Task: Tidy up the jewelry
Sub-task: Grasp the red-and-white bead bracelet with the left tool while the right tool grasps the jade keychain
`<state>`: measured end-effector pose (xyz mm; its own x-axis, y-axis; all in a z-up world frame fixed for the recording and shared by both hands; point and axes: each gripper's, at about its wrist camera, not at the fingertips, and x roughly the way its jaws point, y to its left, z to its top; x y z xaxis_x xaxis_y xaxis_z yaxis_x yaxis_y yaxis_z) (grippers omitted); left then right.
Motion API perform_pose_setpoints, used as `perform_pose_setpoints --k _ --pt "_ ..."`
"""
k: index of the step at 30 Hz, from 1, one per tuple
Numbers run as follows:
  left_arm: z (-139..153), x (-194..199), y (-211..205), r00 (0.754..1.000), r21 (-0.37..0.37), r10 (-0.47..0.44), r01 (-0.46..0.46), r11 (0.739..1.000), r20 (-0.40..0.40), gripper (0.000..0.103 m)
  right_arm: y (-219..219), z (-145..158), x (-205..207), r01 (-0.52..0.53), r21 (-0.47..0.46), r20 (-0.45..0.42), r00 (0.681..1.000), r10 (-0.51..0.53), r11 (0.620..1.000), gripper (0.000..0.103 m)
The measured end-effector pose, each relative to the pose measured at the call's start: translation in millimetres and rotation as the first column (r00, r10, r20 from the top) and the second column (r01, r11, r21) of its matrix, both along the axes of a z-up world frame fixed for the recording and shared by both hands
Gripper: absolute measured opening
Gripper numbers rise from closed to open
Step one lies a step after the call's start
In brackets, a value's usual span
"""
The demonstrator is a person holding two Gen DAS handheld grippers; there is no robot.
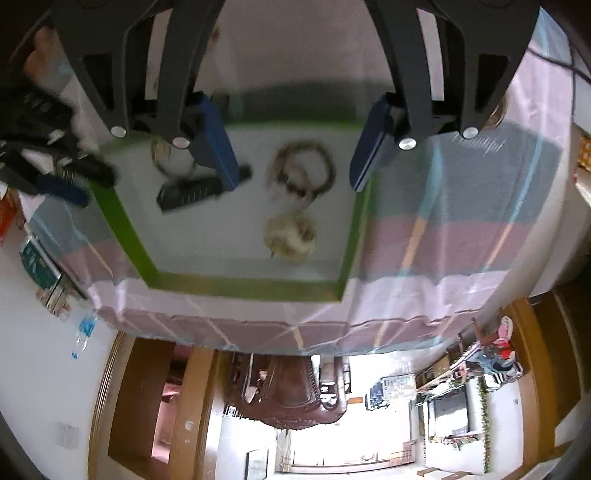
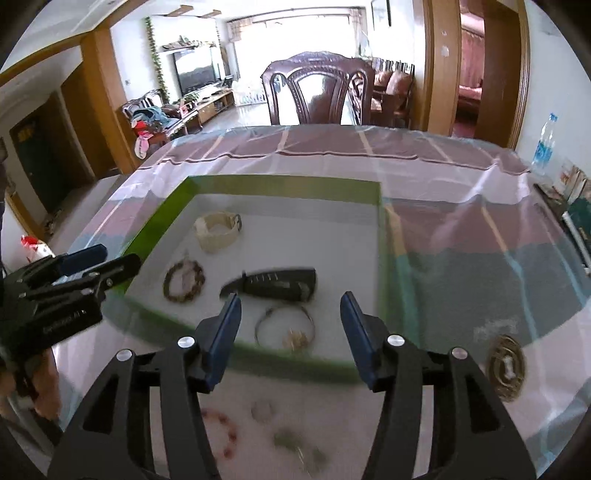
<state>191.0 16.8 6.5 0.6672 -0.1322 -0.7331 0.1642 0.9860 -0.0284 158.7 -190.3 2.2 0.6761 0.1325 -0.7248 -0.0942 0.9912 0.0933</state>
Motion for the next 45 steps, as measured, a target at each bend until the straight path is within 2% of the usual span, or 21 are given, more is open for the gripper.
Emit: perform_pose_setpoints --k 4,10,12,14,18,20,21,23,26,36,37,39,40,41,43,45 --pt "-13 -41 -2 0.999 0.027 -0.021 0.022 0.999 -0.026 0.062 -15 -12 -35 0.011 -0.067 -0.027 1.0 -0.013 0.998 0.055" --pt "-48 -81 -40 0.983 0.071 -0.161 0.167 0.983 -0.085 0.062 -21 -57 -57 -0.003 -0.051 -0.166 0.986 -0.005 0.999 0.049" --pt "-59 -86 -55 0.977 0.118 -0.19 0.201 0.973 -0.094 0.057 -17 -67 -60 -0.024 -0.05 -0.187 0.982 0.014 0.998 0.049" --pt "-68 -84 -61 0.979 0.144 -0.17 0.186 0.972 -0.116 0.039 -10 -74 -63 -0.043 -0.049 -0.201 0.979 0.033 0.998 0.049" --pt "-82 -82 -63 0.971 0.11 -0.174 0.194 0.975 -0.166 0.031 -1 -80 -64 -0.067 -0.052 -0.215 0.975 0.054 0.996 0.048" --pt "-88 -82 -61 0.969 0.106 -0.169 0.19 0.976 -0.18 0.024 1 -85 -62 -0.073 -0.05 -0.225 0.973 0.06 0.996 0.033" --pt "-90 -82 -60 0.967 0.098 -0.17 0.191 0.977 -0.188 0.022 2 -87 -61 -0.07 -0.054 -0.225 0.973 0.056 0.996 0.031" --pt "-91 -84 -57 0.967 0.082 -0.175 0.192 0.978 -0.186 0.017 3 -87 -61 -0.077 -0.058 -0.218 0.974 0.063 0.995 0.016" --pt "-92 -89 -52 0.968 0.073 -0.176 0.191 0.979 -0.18 0.009 5 -87 -64 -0.09 -0.039 -0.221 0.972 0.08 0.995 0.014" --pt "-89 -131 -15 0.969 0.061 -0.15 0.165 0.984 -0.196 0.009 27 -81 -110 -0.199 0.01 -0.232 0.953 0.196 0.98 0.014" --pt "-89 -134 -13 0.969 0.064 -0.148 0.163 0.985 -0.196 0.009 29 -80 -111 -0.199 0.003 -0.228 0.954 0.195 0.98 0.017" --pt "-86 -138 -11 0.972 0.07 -0.142 0.157 0.985 -0.185 0.011 31 -77 -112 -0.201 -0.012 -0.209 0.959 0.194 0.98 0.033" --pt "-85 -138 -11 0.973 0.067 -0.143 0.157 0.985 -0.183 0.015 31 -75 -112 -0.196 -0.016 -0.199 0.962 0.189 0.98 0.045" --pt "-84 -138 -11 0.974 0.066 -0.139 0.153 0.986 -0.179 0.022 32 -74 -113 -0.188 -0.021 -0.192 0.965 0.18 0.982 0.049" --pt "-83 -137 -11 0.976 0.068 -0.133 0.146 0.987 -0.172 0.029 33 -73 -111 -0.184 -0.023 -0.191 0.966 0.176 0.983 0.049" --pt "-85 -135 -12 0.975 0.065 -0.129 0.143 0.988 -0.178 0.029 33 -74 -111 -0.182 -0.026 -0.19 0.966 0.174 0.983 0.049"
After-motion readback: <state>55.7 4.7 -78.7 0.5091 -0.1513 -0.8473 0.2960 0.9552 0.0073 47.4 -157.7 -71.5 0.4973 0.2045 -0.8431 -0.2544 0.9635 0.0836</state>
